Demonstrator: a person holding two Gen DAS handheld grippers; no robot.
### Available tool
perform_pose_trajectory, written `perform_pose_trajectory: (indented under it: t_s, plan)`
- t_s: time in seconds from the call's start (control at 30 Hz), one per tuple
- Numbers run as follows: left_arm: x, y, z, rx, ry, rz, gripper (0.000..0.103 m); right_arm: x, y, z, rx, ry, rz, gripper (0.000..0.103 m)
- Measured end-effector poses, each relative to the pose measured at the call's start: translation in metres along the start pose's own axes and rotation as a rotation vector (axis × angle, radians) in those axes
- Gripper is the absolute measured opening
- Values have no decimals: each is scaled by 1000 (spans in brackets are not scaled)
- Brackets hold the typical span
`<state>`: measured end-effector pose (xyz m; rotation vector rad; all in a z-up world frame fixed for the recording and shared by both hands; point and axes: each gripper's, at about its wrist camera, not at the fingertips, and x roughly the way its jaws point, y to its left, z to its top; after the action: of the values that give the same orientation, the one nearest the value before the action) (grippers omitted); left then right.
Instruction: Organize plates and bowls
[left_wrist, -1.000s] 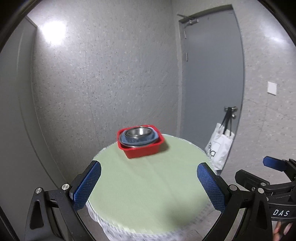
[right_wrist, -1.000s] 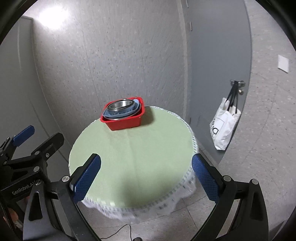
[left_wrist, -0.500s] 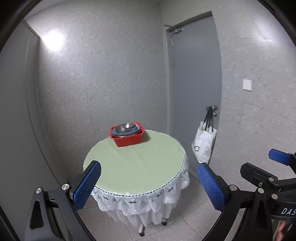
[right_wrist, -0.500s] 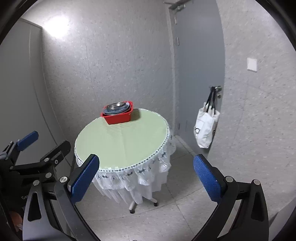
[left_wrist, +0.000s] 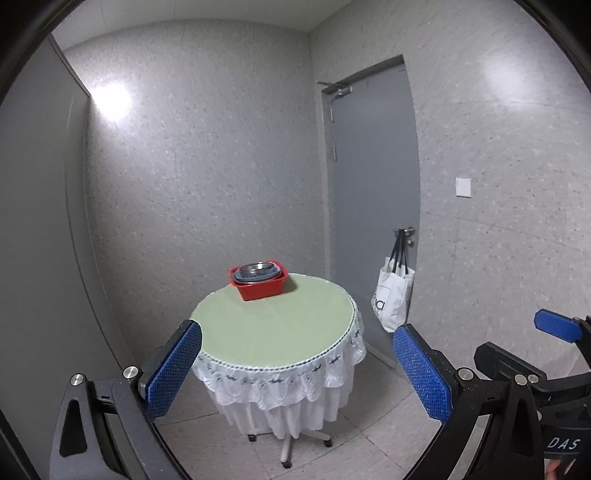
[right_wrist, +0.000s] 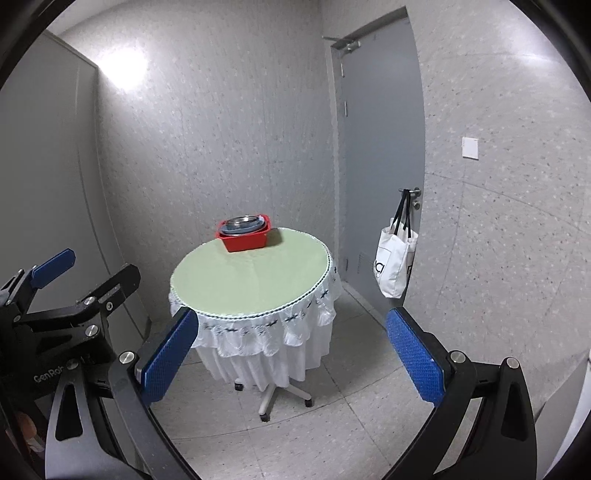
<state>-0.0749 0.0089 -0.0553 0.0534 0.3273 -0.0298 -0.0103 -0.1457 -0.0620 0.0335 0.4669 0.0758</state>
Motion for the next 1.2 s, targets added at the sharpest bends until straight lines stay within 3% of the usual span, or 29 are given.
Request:
perform_pose_trajectory:
  t_s: [0.3, 0.57, 0.9, 1.2]
  plan:
    - [-102, 14, -33, 16, -31, -27, 102, -70, 30, -32, 15, -6, -30, 103]
    - [-151, 5, -43, -3, -39, -29, 102, -106, 26, -40, -11, -35, -51, 103]
    - [-174, -17, -37, -27, 7, -30, 103, -130, 4, -47, -36, -20, -27, 103]
    - [-187, -25, -29, -19, -10, -27, 102, -144, 0, -53, -41, -30, -11, 103]
